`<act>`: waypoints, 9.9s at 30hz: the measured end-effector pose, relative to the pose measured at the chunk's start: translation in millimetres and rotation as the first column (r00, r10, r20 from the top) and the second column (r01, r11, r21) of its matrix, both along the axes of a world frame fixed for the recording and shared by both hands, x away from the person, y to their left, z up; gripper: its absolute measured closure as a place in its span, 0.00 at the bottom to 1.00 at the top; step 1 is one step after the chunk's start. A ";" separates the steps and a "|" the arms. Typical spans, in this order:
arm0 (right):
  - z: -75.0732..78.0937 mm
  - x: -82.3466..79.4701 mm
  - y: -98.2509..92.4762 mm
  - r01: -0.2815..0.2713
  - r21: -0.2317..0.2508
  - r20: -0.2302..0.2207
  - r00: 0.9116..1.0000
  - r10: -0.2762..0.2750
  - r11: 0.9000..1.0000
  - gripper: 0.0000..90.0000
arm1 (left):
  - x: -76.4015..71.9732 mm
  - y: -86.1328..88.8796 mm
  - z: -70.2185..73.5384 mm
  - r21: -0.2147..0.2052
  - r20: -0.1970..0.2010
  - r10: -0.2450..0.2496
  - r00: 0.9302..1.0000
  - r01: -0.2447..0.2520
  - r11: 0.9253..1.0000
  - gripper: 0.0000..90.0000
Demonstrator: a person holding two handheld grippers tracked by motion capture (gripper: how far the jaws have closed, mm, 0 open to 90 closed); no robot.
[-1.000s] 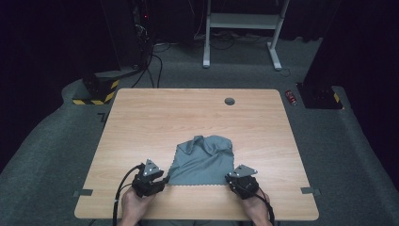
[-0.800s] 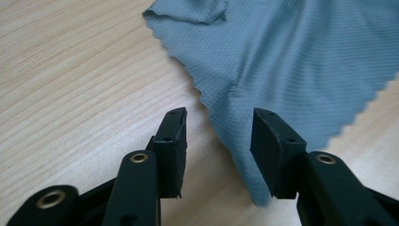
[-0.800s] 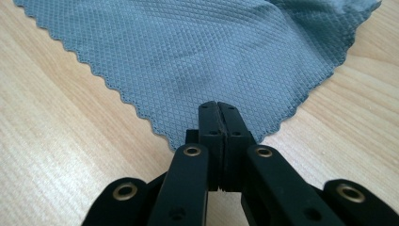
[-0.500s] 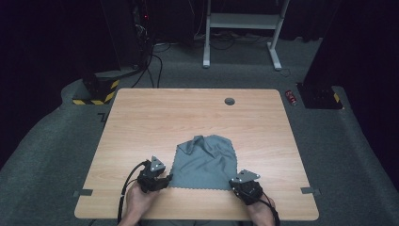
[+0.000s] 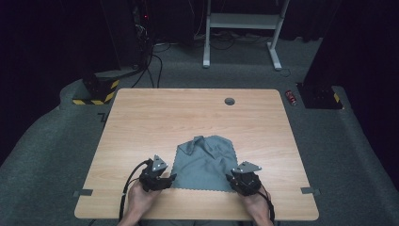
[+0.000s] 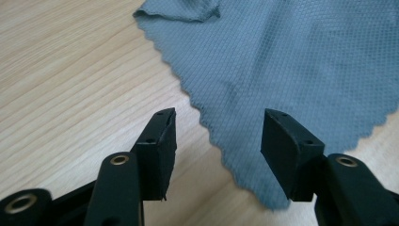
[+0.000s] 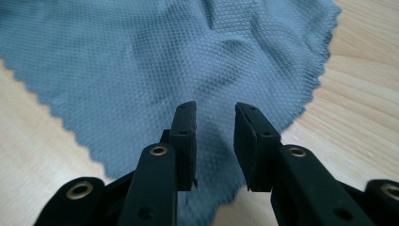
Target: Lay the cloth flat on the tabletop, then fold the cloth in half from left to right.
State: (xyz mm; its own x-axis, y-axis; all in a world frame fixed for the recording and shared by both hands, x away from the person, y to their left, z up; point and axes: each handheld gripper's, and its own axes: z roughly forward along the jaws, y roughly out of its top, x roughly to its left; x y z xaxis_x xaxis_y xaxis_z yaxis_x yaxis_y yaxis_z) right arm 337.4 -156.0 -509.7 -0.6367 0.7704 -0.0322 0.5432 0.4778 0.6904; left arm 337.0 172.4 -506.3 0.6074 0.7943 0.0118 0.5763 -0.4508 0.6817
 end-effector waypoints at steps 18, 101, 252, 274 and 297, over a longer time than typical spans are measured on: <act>-0.4 -1.5 -14.8 0.052 0.063 0.013 0.998 -0.053 0.997 0.68 | -8.0 -6.9 -5.3 0.019 0.000 -0.031 1.000 0.031 0.999 0.51; 13.3 73.7 -6.4 0.148 0.132 -0.009 0.989 -0.148 0.980 0.71 | 51.4 -4.2 -20.4 -0.086 0.082 0.063 0.995 -0.056 0.995 0.47; -13.6 5.5 10.9 0.013 0.057 0.045 0.999 -0.015 0.998 0.61 | 10.6 8.7 -20.9 -0.077 0.079 0.007 0.997 -0.001 0.997 0.37; 2.3 -6.8 78.4 -0.135 0.124 0.068 0.990 0.127 0.983 0.77 | 68.0 17.9 10.7 -0.122 0.004 0.064 0.998 -0.063 0.991 0.43; -14.1 -41.8 171.7 -0.395 0.107 0.016 0.918 0.396 0.912 0.77 | 133.8 6.1 11.9 -0.024 -0.030 0.136 0.990 -0.136 0.990 0.45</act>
State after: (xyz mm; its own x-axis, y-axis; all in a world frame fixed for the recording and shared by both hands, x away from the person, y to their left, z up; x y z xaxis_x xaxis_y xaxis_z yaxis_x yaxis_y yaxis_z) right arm 295.6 15.7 -523.8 -0.8898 0.4545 0.0405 0.3294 0.5784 0.7463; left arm 470.8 178.5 -494.4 0.4935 0.8694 -0.0256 0.6499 -0.3490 0.6751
